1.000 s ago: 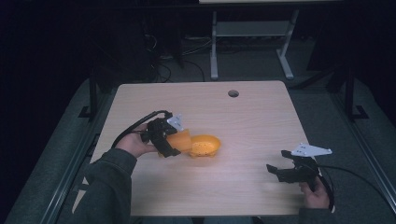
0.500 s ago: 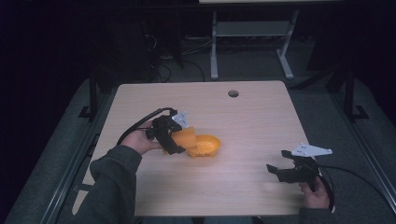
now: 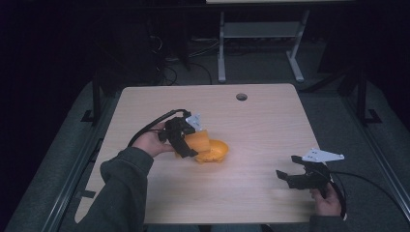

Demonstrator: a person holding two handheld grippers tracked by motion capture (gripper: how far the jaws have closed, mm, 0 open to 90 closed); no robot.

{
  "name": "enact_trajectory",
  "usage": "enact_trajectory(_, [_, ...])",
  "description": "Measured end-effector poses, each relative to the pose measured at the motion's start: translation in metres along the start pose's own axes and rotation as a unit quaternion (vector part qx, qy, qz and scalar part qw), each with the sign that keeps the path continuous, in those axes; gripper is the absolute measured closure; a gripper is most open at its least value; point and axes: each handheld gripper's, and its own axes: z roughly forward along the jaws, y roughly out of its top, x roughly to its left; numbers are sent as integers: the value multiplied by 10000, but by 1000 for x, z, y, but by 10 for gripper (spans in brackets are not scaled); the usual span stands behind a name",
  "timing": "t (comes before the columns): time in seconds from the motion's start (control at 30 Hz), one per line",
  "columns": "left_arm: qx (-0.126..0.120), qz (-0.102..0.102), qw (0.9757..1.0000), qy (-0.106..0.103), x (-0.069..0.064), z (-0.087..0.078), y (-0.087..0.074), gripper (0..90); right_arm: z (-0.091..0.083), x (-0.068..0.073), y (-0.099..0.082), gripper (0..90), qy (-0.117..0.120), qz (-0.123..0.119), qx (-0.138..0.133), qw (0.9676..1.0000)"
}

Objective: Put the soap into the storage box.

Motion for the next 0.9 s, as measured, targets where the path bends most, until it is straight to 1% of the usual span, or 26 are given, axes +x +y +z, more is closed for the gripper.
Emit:
enact_trajectory(0.1, [-33,2,10000,-22,0,2,3,208,0,0,0,139,4,-2,-2,10000])
enact_trajectory(0.2, [-5,40,10000,-33,1,4,5,208,0,0,0,139,8,-11,-5,10000])
enact_trajectory(0.3, [-8,30,10000,-58,2,7,8,208,0,0,0,140,5,-14,-5,10000])
enact_trajectory(0.57, [7,121,9999,-109,2,10,16,208,0,-1,0,139,13,-12,-10,10000])
enact_trajectory(0.9, [-4,184,9997,-167,2,17,26,208,-1,-1,0,139,3,14,-28,10000])
